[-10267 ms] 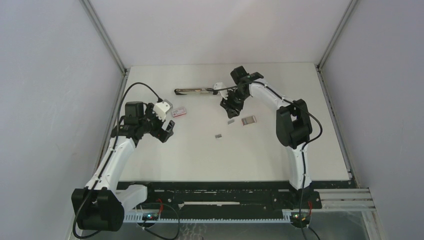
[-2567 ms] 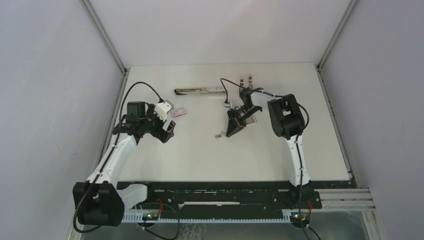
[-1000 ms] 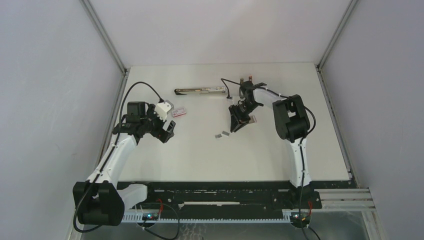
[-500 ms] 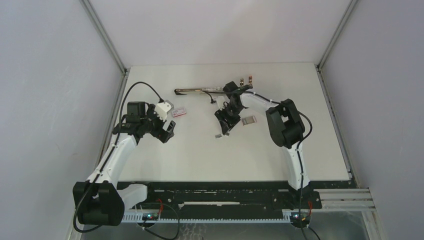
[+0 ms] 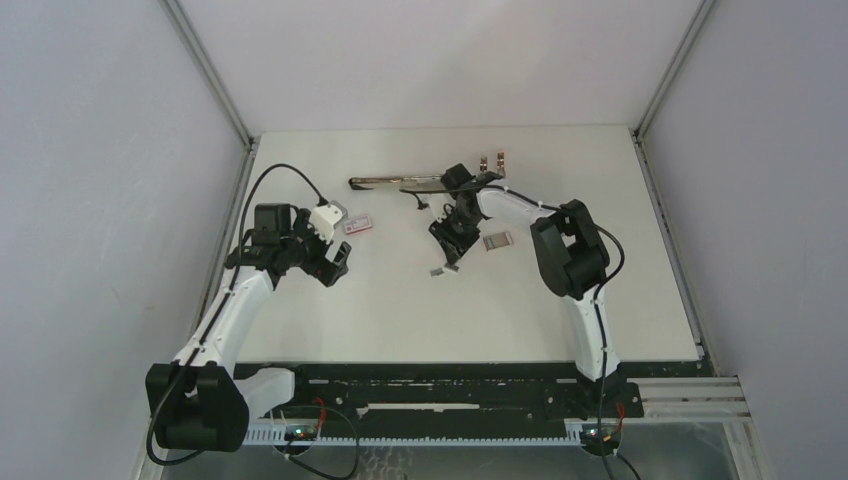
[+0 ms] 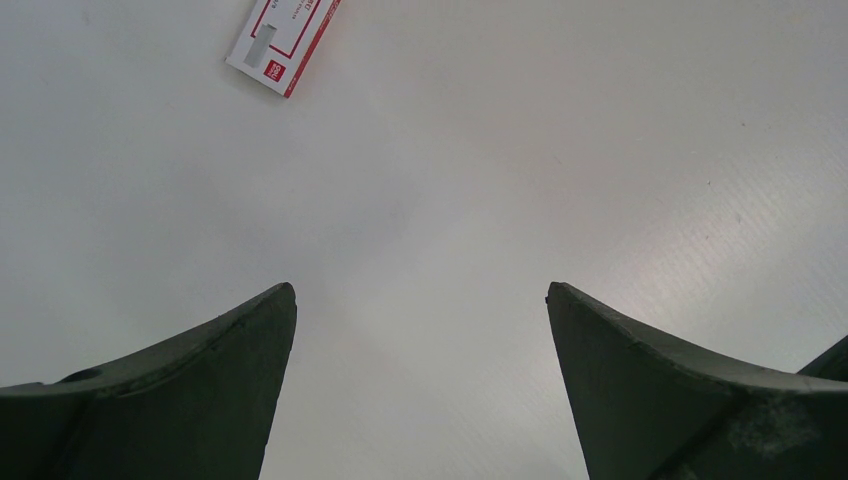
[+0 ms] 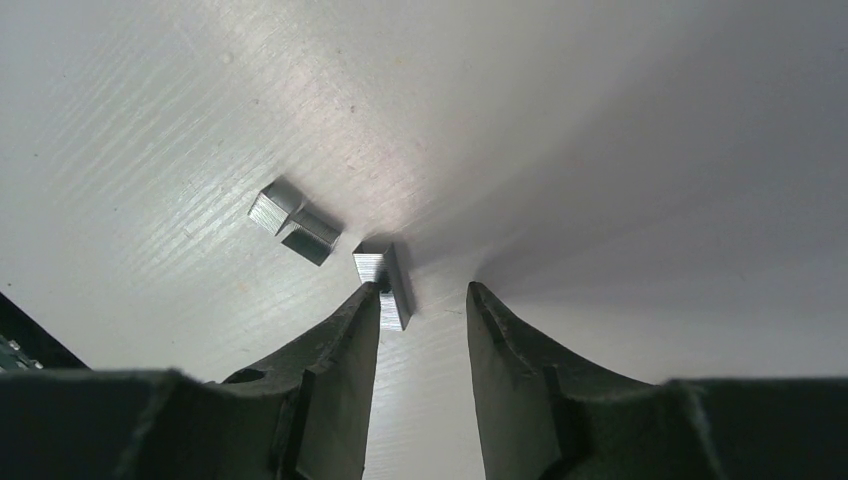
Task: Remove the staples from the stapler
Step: Pick up the staple from the center of the board.
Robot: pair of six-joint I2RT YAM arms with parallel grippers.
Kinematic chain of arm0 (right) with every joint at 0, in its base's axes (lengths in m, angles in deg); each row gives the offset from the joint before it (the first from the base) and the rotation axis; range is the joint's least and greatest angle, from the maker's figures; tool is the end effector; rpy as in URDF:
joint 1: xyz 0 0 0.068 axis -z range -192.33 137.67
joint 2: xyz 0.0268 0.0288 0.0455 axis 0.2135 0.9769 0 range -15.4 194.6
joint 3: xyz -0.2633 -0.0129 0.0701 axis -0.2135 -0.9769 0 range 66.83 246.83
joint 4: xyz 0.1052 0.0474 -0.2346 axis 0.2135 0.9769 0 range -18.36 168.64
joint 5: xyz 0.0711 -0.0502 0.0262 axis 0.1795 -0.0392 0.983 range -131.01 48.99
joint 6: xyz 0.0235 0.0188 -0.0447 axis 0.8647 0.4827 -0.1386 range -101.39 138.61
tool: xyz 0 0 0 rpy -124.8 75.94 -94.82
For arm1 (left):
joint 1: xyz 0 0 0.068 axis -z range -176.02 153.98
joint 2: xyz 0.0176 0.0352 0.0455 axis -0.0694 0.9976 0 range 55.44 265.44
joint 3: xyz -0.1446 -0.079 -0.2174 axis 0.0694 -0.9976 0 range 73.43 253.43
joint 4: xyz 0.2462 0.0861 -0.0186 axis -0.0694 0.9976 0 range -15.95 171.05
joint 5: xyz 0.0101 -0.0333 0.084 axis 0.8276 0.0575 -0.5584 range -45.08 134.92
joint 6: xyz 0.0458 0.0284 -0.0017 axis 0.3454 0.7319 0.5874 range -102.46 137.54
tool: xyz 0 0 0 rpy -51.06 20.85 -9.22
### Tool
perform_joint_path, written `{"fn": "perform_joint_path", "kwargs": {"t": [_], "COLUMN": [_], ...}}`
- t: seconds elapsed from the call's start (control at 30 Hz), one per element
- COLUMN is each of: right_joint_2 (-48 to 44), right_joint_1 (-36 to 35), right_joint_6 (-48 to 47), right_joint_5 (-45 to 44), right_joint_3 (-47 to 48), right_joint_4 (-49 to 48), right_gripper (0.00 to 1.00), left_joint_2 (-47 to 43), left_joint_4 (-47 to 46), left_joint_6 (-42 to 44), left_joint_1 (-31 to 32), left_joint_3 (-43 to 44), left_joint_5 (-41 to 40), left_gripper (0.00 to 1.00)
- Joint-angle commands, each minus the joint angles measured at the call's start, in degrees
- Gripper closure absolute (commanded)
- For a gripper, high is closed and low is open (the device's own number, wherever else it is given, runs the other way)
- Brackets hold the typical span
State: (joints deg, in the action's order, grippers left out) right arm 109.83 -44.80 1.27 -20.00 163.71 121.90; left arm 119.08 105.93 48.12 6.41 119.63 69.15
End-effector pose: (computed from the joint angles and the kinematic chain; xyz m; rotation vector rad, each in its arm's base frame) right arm 0.3624 0.2457 0.1606 -1.2870 2.6426 0.5787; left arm 0.2231 -0.0241 0.2531 0.8446 2.1943 -0.2766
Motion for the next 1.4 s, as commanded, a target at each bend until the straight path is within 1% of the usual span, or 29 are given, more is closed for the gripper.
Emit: {"fn": "perform_joint_path", "kwargs": {"t": [0.0, 0.73, 0.93, 1.17, 1.27, 1.37], "right_joint_2": [-2.6, -2.4, -2.8, -3.2, -3.3, -3.3], "right_joint_1": [-0.8, -1.2, -1.7, -2.4, -2.7, -2.9], "right_joint_6": [-2.0, -1.4, -1.4, -1.3, -1.2, -1.1], "right_joint_5": [-3.3, 3.1, 0.1, -1.9, -2.6, -4.0], "right_joint_3": [-1.8, -1.6, -2.8, -3.9, -4.3, -4.6], "right_joint_4": [-2.0, -0.4, -1.4, -1.9, -2.2, -2.6], "right_gripper": [0.62, 0.61, 0.61, 0.59, 0.59, 0.62], "left_joint_2": [-1.2, -0.8, -0.7, -0.6, -0.6, -0.6], "left_joint_4": [-0.4, -0.3, -0.3, -0.3, -0.2, -0.3], "left_joint_6": [0.5, 0.4, 0.4, 0.5, 0.4, 0.4], "left_joint_1": [-0.5, -0.5, -0.5, -0.5, -0.5, -0.5], "left_joint_3": [-0.1, 0.0, 0.0, 0.0, 0.0, 0.0], "left_joint_5": [1.1, 1.0, 1.0, 1.1, 1.0, 1.0], "left_gripper": [0.00, 0.00, 0.00, 0.00, 0.00, 0.00]}}
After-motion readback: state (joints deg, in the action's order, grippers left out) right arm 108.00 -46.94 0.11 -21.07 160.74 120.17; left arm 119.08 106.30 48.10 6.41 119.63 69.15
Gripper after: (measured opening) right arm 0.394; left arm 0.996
